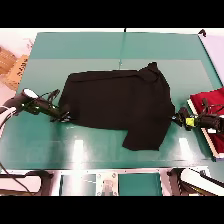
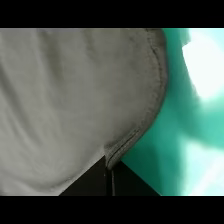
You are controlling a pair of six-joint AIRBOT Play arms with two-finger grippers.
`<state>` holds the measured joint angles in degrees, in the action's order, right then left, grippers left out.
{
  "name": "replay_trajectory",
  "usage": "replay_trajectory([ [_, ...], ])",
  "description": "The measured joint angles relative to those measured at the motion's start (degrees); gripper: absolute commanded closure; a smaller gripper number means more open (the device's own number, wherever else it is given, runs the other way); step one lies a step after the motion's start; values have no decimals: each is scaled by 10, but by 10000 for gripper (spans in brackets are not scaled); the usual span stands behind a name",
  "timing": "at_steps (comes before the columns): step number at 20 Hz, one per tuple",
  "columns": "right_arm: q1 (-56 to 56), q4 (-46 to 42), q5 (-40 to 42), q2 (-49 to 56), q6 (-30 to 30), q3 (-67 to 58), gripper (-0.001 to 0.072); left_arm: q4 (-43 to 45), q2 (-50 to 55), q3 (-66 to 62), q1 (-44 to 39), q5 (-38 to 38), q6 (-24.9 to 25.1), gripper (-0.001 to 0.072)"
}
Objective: Fold the shirts.
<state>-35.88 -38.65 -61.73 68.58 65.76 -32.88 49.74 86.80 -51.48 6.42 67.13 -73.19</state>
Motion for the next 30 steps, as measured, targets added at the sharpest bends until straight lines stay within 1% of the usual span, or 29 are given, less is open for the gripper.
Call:
replay_trajectory([
  [2, 0, 17, -22, -25, 0, -19, 699, -8, -39, -3, 0, 16, -2, 682],
  [5, 0, 62, -64, -92, 0, -85, 699, -8, -115, -31, 0, 40, -12, 682],
  [7, -3, 98, -89, -148, 9, -151, 699, -9, -178, -75, 0, 63, -24, 682],
  [9, -13, 131, -97, -206, 20, -229, 698, -7, -236, -138, 0, 86, -35, 682],
  [11, -28, 156, -94, -261, 33, -315, 698, -6, -285, -216, 0, 100, -41, 682],
  [14, -49, 175, -65, -322, 52, -441, 699, -5, -337, -367, 0, 117, -45, 681],
  [17, -59, 175, -37, -352, 67, -547, 698, 12, -361, -510, 0, 131, -47, 681],
  [20, -62, 149, -19, -364, 88, -606, 698, 47, -369, -590, 0, 141, -49, 681],
  [22, -64, 133, -16, -365, 97, -602, 699, 67, -368, -599, 0, 146, -49, 681],
  [24, -64, 128, -12, -367, 100, -562, 699, 76, -360, -575, 0, 148, -49, 680],
  [27, -61, 128, -8, -364, 83, -445, 699, 75, -327, -493, 0, 137, -40, 680],
  [30, -37, 132, 18, -341, 40, -305, 698, 54, -268, -392, -11, 91, -9, 680],
])
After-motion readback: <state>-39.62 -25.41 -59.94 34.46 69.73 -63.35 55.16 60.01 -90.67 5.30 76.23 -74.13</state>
